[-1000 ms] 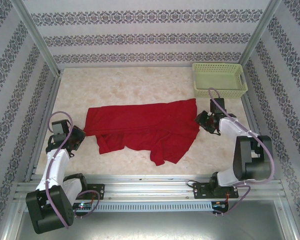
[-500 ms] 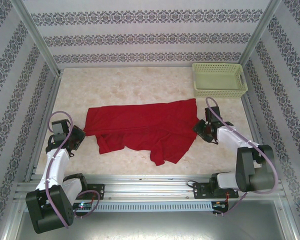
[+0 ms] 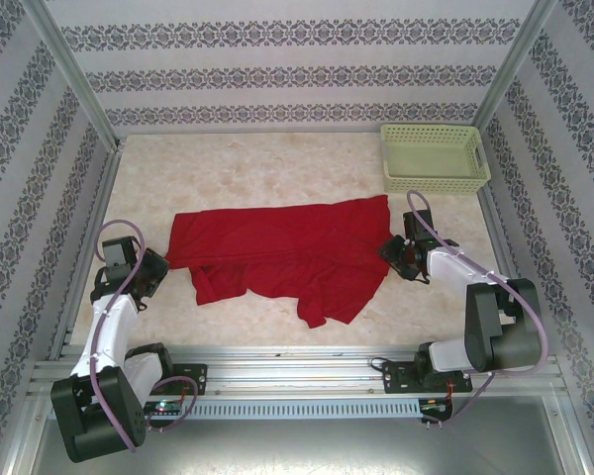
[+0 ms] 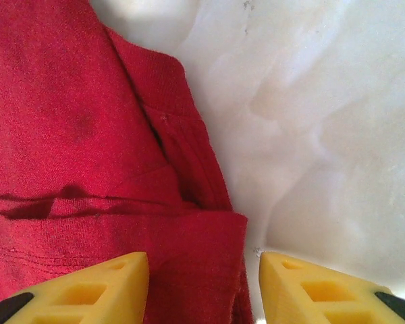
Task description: Fold the inside-out t-shirt
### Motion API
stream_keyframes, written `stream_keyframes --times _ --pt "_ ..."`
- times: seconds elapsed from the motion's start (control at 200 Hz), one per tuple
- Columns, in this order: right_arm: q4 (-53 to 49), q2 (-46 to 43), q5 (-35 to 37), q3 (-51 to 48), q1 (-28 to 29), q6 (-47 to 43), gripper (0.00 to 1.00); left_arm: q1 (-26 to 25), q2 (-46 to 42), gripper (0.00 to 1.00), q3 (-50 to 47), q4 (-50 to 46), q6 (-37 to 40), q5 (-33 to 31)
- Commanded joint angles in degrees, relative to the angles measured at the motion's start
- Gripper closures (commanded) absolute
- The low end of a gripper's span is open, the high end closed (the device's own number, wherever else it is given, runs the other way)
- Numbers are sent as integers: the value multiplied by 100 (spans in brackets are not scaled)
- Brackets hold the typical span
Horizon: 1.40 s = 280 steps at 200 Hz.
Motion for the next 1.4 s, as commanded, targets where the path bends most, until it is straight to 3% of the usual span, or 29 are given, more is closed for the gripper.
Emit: stream_keyframes --times 0.0,0.345,0.654,0.809,1.104,1.259,1.394 --pt "110 54 -167 49 72 144 57 81 -59 100 151 -33 105 -30" --pt "-242 -80 352 448 15 -88 83 81 -132 100 225 -147 126 -13" --pt "-219 70 285 720 6 -251 98 81 -163 100 308 -207 105 6" --pt "-386 -372 576 954 56 -761 100 81 -194 100 481 -287 73 194" --pt "-949 -2050 1480 3215 50 -2511 100 63 -397 100 1911 -307 -516 1171" --pt "-800 -2194 1401 4641 24 -2919 100 62 -574 100 3109 -308 -862 1495" --pt "-798 -2101 1428 5749 -12 -3071 100 81 -653 100 4372 -575 -762 1218"
